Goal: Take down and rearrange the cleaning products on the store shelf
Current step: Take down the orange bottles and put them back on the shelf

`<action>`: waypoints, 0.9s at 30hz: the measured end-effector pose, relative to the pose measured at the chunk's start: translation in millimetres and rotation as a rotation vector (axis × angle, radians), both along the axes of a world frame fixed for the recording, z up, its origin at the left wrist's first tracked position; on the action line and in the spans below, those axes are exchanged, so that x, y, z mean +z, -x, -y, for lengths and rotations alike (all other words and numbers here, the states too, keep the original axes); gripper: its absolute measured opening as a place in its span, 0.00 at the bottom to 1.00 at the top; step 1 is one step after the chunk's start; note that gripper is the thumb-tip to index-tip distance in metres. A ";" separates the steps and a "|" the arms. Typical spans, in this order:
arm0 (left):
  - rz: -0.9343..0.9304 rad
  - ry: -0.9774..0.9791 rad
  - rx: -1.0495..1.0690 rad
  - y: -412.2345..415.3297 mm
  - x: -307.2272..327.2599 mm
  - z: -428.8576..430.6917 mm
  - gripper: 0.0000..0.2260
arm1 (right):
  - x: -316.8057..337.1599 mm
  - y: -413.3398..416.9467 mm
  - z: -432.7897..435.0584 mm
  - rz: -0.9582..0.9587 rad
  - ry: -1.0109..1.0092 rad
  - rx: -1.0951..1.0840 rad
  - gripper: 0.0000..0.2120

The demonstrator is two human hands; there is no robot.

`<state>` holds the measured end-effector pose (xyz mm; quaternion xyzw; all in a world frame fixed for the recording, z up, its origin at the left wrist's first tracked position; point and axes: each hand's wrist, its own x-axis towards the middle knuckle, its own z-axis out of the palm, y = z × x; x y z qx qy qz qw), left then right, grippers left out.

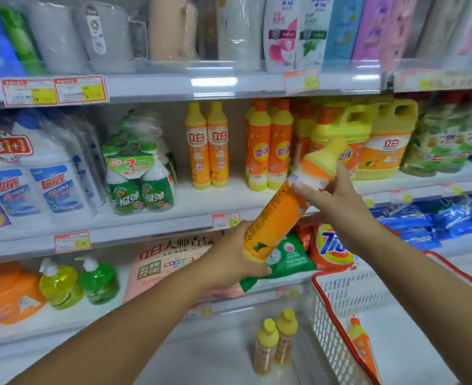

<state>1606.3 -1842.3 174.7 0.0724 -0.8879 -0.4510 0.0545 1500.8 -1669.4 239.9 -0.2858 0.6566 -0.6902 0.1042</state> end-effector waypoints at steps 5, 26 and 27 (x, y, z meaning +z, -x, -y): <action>0.125 -0.353 -0.076 0.6 -10.2 -8.8 0.37 | -9.3 15.5 -12.4 0.114 0.042 -0.005 0.31; 0.028 -0.370 -0.066 11.8 -17.3 -31.5 0.33 | -16.3 23.6 -29.9 0.249 0.014 0.120 0.16; -0.002 -0.325 -0.042 10.2 -14.6 -32.0 0.33 | -15.0 22.0 -30.6 0.200 -0.050 0.087 0.15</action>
